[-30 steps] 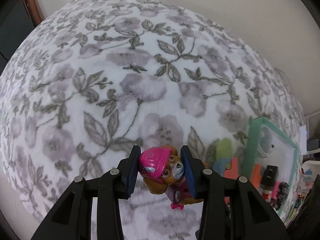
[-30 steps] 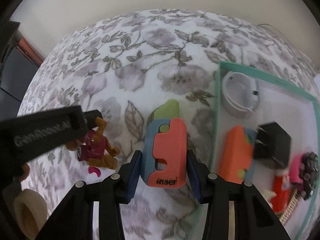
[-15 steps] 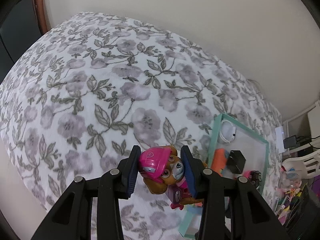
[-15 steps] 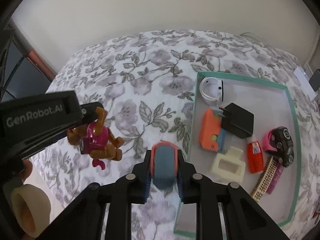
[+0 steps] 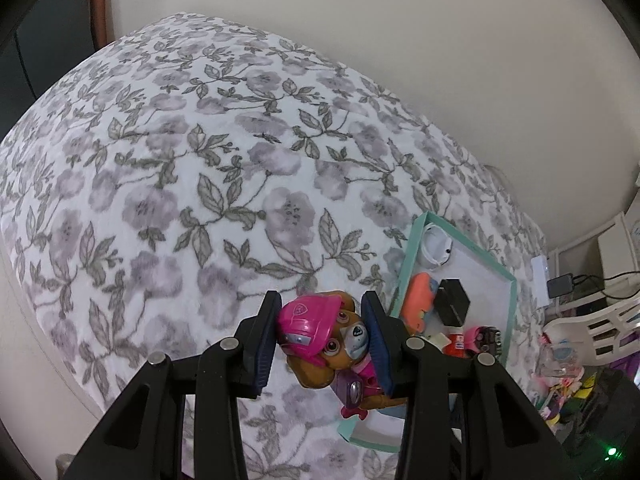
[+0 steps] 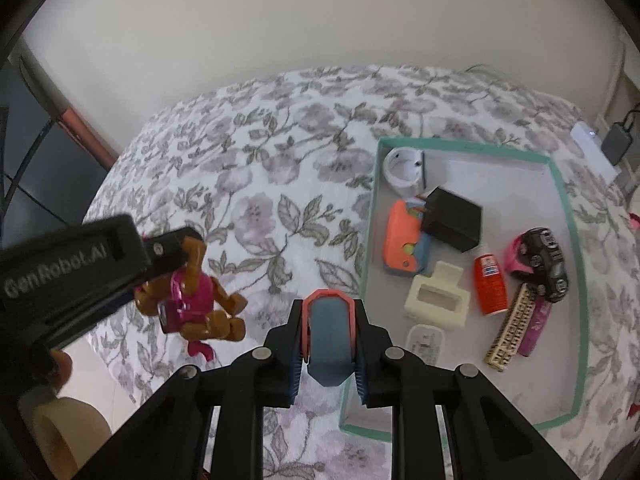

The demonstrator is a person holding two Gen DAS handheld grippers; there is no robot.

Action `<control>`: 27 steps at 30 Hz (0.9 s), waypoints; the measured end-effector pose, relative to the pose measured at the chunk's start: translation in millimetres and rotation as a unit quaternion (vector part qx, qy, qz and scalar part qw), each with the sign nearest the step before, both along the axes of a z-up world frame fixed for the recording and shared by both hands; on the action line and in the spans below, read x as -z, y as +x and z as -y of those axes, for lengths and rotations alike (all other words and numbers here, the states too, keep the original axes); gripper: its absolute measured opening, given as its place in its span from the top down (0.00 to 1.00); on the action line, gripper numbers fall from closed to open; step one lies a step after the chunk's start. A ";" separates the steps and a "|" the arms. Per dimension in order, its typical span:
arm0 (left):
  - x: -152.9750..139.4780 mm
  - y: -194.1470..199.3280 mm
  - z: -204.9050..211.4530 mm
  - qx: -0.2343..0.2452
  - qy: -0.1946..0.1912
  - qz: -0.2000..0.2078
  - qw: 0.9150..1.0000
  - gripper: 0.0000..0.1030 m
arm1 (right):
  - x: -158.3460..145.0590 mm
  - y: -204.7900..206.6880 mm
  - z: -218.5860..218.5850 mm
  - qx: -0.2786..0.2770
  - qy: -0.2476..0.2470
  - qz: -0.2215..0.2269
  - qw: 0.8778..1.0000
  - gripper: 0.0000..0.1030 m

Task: Organize rigid objects
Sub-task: 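Carry dog figure and orange-blue toy into the tray and open both tools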

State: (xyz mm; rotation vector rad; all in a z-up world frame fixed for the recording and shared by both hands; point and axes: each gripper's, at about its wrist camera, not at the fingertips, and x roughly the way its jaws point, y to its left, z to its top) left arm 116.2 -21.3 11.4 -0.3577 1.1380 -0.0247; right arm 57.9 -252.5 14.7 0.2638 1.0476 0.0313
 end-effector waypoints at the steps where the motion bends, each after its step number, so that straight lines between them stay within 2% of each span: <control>1: -2.2 -1.7 0.6 -0.002 -0.001 0.003 1.000 0.59 | -3.9 -1.3 2.7 0.004 0.001 0.006 1.000 0.78; 7: -18.5 -7.1 11.9 0.006 -0.006 0.034 0.999 0.59 | -29.8 -12.1 32.7 0.057 -0.014 0.045 0.997 0.78; 13: -24.5 -12.0 38.5 0.049 0.008 0.059 0.997 0.59 | -47.3 -25.3 74.5 0.128 -0.036 0.073 0.988 0.78; 23: -18.1 -27.8 94.2 0.132 0.045 0.072 0.988 0.58 | -45.8 -42.5 132.3 0.204 -0.040 0.067 0.976 0.78; 27: -9.4 -33.8 114.1 0.169 0.039 0.062 0.983 0.58 | -42.3 -46.1 142.0 0.214 -0.039 0.062 0.974 0.78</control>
